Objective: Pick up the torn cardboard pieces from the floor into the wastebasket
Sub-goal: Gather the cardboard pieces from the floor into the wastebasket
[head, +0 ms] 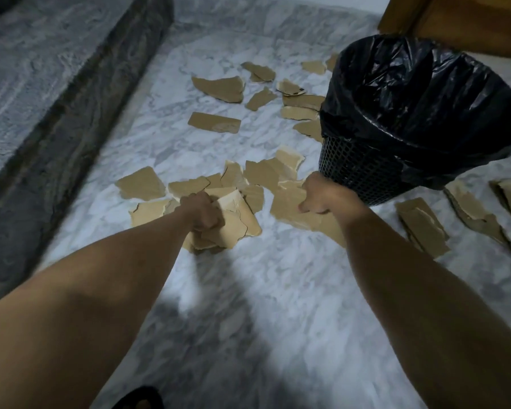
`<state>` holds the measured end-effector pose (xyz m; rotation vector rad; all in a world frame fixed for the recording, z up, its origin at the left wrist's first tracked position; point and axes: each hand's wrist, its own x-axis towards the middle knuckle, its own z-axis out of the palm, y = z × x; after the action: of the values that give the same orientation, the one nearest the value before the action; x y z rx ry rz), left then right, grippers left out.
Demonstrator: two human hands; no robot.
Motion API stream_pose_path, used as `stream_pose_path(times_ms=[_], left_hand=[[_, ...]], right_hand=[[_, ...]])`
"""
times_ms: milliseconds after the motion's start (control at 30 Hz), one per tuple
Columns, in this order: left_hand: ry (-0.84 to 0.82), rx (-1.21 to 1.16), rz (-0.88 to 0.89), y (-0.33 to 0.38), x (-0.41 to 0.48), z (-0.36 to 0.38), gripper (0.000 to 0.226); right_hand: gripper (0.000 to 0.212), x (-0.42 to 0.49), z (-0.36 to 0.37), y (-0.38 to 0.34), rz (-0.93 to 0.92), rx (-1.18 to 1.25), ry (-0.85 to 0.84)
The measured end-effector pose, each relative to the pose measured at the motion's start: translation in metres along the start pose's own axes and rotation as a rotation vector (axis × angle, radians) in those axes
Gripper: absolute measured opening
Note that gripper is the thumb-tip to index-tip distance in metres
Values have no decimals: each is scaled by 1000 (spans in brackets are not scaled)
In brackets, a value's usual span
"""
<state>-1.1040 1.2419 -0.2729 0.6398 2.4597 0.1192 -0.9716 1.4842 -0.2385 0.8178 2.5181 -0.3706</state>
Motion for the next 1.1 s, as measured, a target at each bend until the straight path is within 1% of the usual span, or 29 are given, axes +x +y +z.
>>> stream_pose_path(times_ms=[33, 67, 100, 167, 233, 300, 333, 367, 433, 467, 533, 600, 667, 767, 833, 900, 933, 967, 1033, 1100], left_hand=[[-10, -42, 10, -1, 1, 0, 35], [-20, -80, 18, 0, 2, 0, 34], [-21, -123, 21, -2, 4, 1, 43], [17, -227, 1, -1, 4, 2, 69], [30, -389, -27, 1, 2, 0, 91], [18, -586, -66, 2, -1, -3, 111], [27, -586, -64, 3, -5, -5, 114], [40, -542, -51, 4, -6, -5, 103], [49, -509, -11, 6, -12, -9, 61], [34, -549, 13, 8, -17, -12, 49], [14, -605, 44, 3, -18, -17, 40], [-16, -632, 43, -7, -19, -24, 36], [-34, -661, -3, -18, -20, -31, 37], [13, -717, -98, -37, -27, -39, 32], [76, -766, -160, -48, -34, -40, 39], [103, -800, -191, -60, -42, -39, 45], [89, -771, -193, -66, -46, -37, 42], [37, -688, -177, -72, -49, -37, 37], [-126, -451, -93, -74, -59, -38, 29], [-258, -202, -7, -65, -72, -36, 35]], right_hand=[[87, 10, -3, -2, -9, -51, -45], [97, 20, -4, -1, -21, -54, -79], [106, 27, -4, 0, -33, -38, -102], [114, 31, 2, 3, -20, -30, -144], [109, 33, 11, 6, 0, -47, -164], [97, 28, 14, 3, -4, -110, -156], [93, 24, 15, 2, -7, -150, -149], [90, 23, 17, 1, -6, -169, -153], [88, 14, 22, 3, -12, -157, -149], [89, 9, 26, 5, -17, -150, -147], [91, -2, 33, 8, -31, -124, -136], [89, -15, 40, 9, -40, -49, -109], [87, -30, 47, 10, -52, 25, -73], [81, -53, 54, 7, -101, 112, -7], [75, -65, 60, 4, -98, 148, 7], [76, -71, 71, 2, -73, 245, 30], [76, -73, 77, 1, -56, 299, 66], [76, -74, 83, 0, -26, 339, 105], [79, -75, 90, -1, 97, 411, 131], [85, -73, 95, -3, 247, 466, 95]])
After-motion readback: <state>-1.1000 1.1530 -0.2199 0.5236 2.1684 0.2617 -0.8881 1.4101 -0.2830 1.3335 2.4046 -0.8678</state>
